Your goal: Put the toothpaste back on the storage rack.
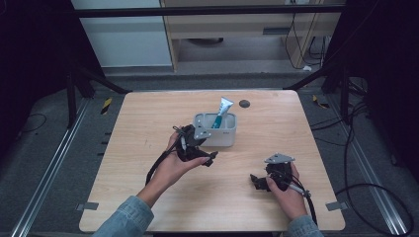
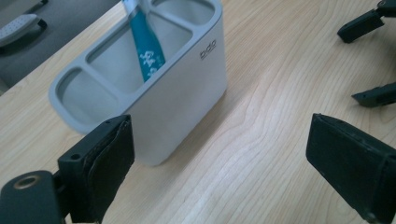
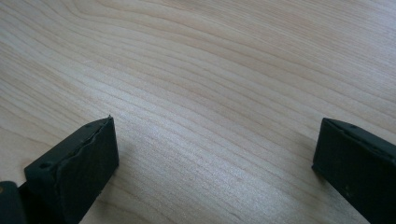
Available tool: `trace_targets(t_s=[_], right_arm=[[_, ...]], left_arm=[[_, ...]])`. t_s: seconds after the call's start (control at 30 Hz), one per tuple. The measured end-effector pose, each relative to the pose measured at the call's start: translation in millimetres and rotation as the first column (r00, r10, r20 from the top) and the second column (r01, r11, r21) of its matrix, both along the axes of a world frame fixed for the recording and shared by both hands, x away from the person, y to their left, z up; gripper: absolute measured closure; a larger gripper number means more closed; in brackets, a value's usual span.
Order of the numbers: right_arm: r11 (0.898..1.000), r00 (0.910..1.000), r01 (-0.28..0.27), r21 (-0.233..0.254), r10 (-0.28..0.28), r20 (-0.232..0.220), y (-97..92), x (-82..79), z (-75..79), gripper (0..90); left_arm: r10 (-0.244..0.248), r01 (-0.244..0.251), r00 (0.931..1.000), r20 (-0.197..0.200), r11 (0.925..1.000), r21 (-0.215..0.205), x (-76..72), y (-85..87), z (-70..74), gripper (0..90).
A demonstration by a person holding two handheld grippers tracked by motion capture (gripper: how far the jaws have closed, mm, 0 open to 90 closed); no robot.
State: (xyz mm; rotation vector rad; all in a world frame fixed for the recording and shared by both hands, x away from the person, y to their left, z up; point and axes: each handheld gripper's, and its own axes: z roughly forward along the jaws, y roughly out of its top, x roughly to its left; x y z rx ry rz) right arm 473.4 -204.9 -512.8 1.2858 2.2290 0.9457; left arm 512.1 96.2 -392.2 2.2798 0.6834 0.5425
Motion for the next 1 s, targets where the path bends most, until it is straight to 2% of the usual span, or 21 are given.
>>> trace_targets(t_s=[0.37, 0.63, 0.8, 0.9, 1.0], right_arm=[[1.0, 1.0, 0.001, 0.001, -0.001, -0.002, 0.1, -0.1, 0.1, 0.3], [1.0, 1.0, 0.002, 0.001, -0.002, -0.001, 0.2, -0.1, 0.0, 0.4], [1.0, 1.0, 0.001, 0.001, -0.001, -0.001, 0.1, -0.1, 0.0, 0.4], [1.0, 1.0, 0.001, 0.001, -0.001, -0.002, 0.1, -0.1, 0.1, 0.4], [1.0, 1.0, 0.001, 0.001, -0.001, -0.001, 0.1, -0.1, 0.0, 0.3]], left_arm=[[0.051, -0.052, 0.9982, -0.031, 0.9986, -0.014, -2.4, 29.8, -17.4, 7.3], [0.098, -0.099, 0.9937, -0.053, 0.995, -0.013, -0.9, 52.1, -32.3, 7.1], [0.133, -0.136, 0.9875, -0.084, 0.9902, -0.031, 2.5, 68.4, -41.6, 7.3], [0.168, -0.173, 0.9815, -0.092, 0.9838, -0.047, 6.6, 79.4, -45.6, 7.6], [0.195, -0.2, 0.976, -0.096, 0.9788, -0.043, 10.3, 90.1, -49.4, 7.6]])
